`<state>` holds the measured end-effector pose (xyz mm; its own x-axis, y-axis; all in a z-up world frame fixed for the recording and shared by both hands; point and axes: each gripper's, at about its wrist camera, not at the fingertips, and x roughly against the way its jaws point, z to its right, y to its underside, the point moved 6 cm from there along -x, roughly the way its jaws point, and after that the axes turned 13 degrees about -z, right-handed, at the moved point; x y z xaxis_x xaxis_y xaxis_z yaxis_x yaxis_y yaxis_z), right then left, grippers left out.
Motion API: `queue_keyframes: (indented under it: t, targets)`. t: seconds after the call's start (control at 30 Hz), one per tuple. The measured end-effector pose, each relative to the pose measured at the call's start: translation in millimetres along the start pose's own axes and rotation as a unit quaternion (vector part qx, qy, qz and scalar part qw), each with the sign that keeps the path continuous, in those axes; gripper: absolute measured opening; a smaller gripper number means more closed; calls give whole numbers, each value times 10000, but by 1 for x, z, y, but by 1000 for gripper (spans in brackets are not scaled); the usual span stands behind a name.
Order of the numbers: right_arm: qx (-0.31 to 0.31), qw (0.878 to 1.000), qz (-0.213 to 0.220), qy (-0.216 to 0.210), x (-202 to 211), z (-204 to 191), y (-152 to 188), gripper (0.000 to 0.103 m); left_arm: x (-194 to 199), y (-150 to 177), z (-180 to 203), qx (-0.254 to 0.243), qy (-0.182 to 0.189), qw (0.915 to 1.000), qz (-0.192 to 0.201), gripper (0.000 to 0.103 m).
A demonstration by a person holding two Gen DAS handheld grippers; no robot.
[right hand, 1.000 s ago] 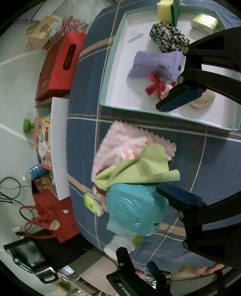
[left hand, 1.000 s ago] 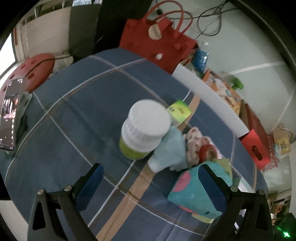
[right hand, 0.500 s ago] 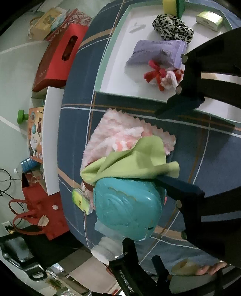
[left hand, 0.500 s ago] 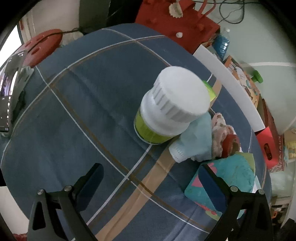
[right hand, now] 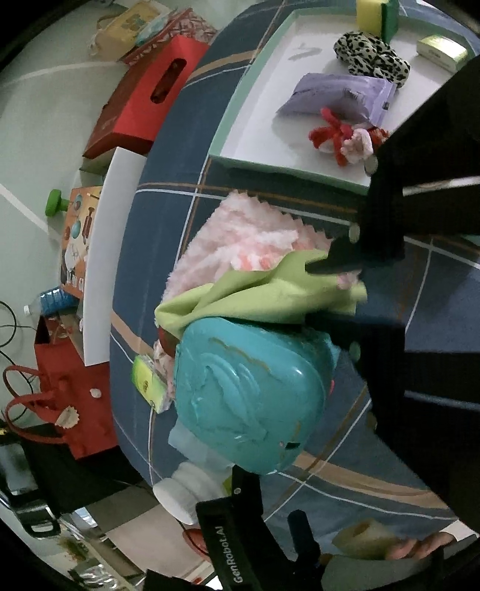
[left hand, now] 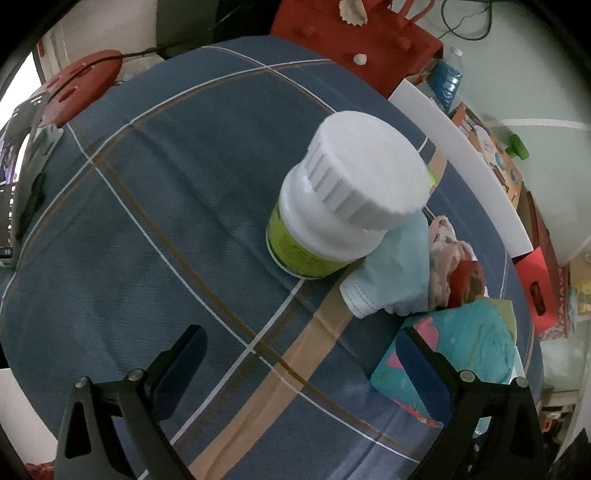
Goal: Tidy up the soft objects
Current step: 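Withdraw both tools from the tray toward the pile of soft items, then grasp the yellow-green cloth with the right tool while the left tool grasps the blue face mask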
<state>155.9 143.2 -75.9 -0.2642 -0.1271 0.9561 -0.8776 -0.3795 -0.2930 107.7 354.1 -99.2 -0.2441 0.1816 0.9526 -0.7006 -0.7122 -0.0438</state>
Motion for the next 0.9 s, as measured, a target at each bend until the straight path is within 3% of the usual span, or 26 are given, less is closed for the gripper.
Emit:
queue_keyframes:
  t: [0.23,0.63,0.9]
  targets:
    - [114,9987,121,479,1,6,-3,8,-1,1,-2,38,10,10000,-50,103]
    - [-209,9922,868,866,34,28,-12,6,0,4,2,-86,65,9999,-94,103]
    - [-417,9887,1110,922,48,39,-14,6,2,3,5,-98,127,9998,-79,103]
